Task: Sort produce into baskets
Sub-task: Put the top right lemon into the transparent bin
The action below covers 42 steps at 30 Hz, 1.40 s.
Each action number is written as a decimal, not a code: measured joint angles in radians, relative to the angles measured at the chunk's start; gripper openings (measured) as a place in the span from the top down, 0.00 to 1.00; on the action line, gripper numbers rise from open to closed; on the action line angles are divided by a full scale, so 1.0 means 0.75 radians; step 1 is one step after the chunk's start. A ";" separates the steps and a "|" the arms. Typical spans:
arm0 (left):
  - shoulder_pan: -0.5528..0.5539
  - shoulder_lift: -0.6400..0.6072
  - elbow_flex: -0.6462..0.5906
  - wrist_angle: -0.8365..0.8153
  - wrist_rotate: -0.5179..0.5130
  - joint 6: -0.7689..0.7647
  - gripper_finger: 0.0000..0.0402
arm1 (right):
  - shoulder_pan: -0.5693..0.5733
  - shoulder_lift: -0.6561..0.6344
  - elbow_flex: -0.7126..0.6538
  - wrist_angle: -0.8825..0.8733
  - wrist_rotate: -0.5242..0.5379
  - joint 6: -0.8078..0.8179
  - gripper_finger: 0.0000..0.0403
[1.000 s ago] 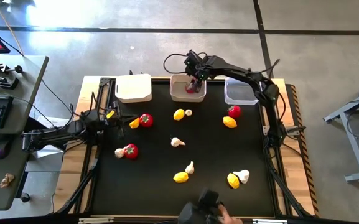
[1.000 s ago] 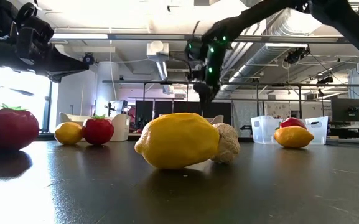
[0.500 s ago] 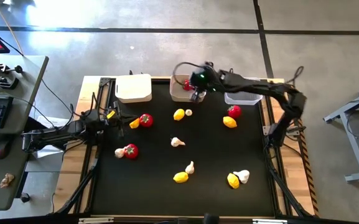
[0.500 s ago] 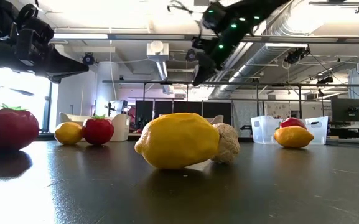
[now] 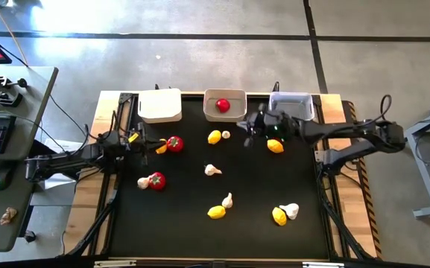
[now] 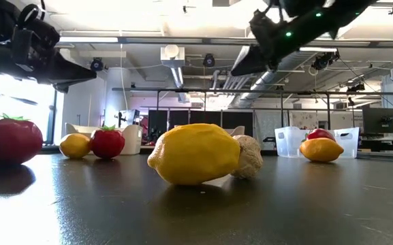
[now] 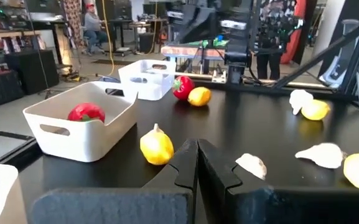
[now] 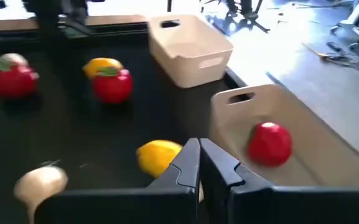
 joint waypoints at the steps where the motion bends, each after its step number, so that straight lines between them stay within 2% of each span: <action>1: 0.000 0.013 0.000 -0.003 0.001 0.000 1.00 | 0.027 -0.014 -0.020 0.001 0.009 0.019 1.00; 8: 0.000 0.152 0.000 0.073 0.050 0.004 1.00 | 0.221 -0.030 -0.055 -0.041 0.174 0.090 1.00; 15: 0.000 0.296 0.000 0.283 0.073 0.023 1.00 | 0.354 -0.030 -0.055 -0.091 0.220 0.128 1.00; 24: 0.000 0.405 0.000 0.407 0.073 0.022 1.00 | 0.389 -0.096 -0.054 -0.470 0.342 0.397 0.96; 30: 0.000 0.431 0.000 0.443 0.089 0.014 1.00 | 0.308 -0.110 -0.053 -0.740 0.275 0.593 0.81; 36: 0.000 0.451 0.000 0.445 0.096 0.014 1.00 | 0.188 -0.106 -0.018 -0.885 0.142 0.579 0.60; 42: 0.001 0.471 0.000 0.458 -0.005 0.025 1.00 | 0.108 -0.061 0.074 -1.040 0.090 0.535 0.43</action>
